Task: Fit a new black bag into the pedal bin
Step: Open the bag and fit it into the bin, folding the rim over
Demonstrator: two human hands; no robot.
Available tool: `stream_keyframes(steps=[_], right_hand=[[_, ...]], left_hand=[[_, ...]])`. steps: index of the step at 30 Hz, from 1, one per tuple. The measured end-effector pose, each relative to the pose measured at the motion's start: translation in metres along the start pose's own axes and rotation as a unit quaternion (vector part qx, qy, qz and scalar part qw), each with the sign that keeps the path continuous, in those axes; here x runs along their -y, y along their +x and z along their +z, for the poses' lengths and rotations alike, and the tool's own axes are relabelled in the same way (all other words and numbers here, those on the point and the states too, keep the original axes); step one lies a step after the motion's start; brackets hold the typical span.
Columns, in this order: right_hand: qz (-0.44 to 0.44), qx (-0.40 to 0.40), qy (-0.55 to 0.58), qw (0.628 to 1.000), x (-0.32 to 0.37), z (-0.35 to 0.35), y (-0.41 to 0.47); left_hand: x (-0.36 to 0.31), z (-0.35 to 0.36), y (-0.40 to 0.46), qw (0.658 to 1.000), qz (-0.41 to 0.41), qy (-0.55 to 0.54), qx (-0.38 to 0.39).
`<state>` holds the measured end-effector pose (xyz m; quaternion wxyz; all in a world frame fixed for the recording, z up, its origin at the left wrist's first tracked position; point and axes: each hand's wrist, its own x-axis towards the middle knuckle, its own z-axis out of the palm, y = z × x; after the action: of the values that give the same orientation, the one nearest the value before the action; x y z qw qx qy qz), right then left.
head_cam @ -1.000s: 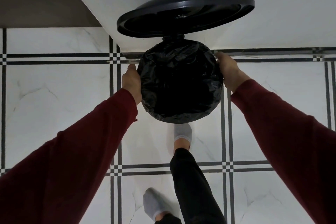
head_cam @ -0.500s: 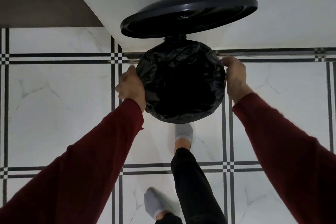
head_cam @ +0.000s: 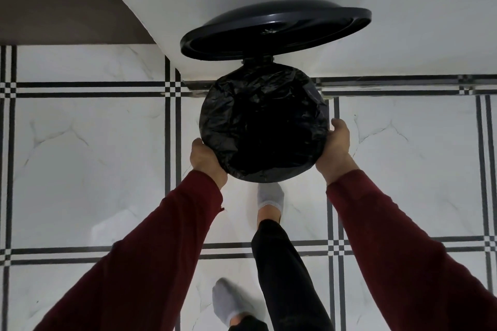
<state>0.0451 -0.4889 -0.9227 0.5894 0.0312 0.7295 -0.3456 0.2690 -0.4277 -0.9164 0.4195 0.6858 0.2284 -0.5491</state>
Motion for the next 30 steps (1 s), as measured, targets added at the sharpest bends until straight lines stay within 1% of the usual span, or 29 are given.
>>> stream_keyframes(steps=[3, 5, 7, 11, 13, 16, 19, 21, 24, 28, 30], right_hand=[[0.045, 0.025, 0.007, 0.999, 0.009, -0.006, -0.008], [0.079, -0.009, -0.003, 0.997, 0.012, -0.008, -0.009], [0.105, -0.002, 0.016, 0.994, 0.011, -0.010, -0.008], [0.097, 0.002, 0.056, 0.994, 0.001, -0.017, -0.003], [0.100, 0.012, 0.051, 0.994, -0.001, -0.021, -0.001], [0.112, 0.018, 0.026, 0.993, 0.003, -0.019, -0.007], [0.107, 0.031, 0.033, 0.993, 0.004, -0.016, -0.012], [0.104, 0.030, 0.020, 0.994, 0.002, -0.016, -0.011], [0.113, 0.023, 0.016, 0.993, 0.001, -0.016, -0.010], [0.121, 0.032, 0.009, 0.992, 0.003, -0.012, -0.018], [0.129, 0.016, -0.016, 0.991, 0.004, -0.014, -0.019]], left_hand=[[-0.004, 0.003, -0.010, 1.000, -0.021, 0.017, 0.006], [-0.003, 0.003, -0.015, 0.998, -0.047, 0.034, 0.028], [0.000, 0.001, -0.014, 0.997, -0.058, 0.021, 0.052], [0.003, -0.011, -0.006, 0.997, -0.043, -0.043, 0.042], [0.003, -0.014, -0.004, 0.998, -0.039, -0.035, 0.039], [0.000, -0.014, -0.008, 0.998, -0.053, 0.007, 0.033], [-0.002, -0.014, -0.009, 0.996, -0.076, -0.014, 0.050], [0.000, -0.015, -0.009, 0.995, -0.074, -0.041, 0.058], [0.007, -0.018, -0.004, 0.994, -0.069, -0.066, 0.050], [0.011, -0.022, -0.002, 0.995, -0.082, -0.012, 0.052], [0.011, -0.023, -0.004, 0.992, -0.098, -0.023, 0.071]])
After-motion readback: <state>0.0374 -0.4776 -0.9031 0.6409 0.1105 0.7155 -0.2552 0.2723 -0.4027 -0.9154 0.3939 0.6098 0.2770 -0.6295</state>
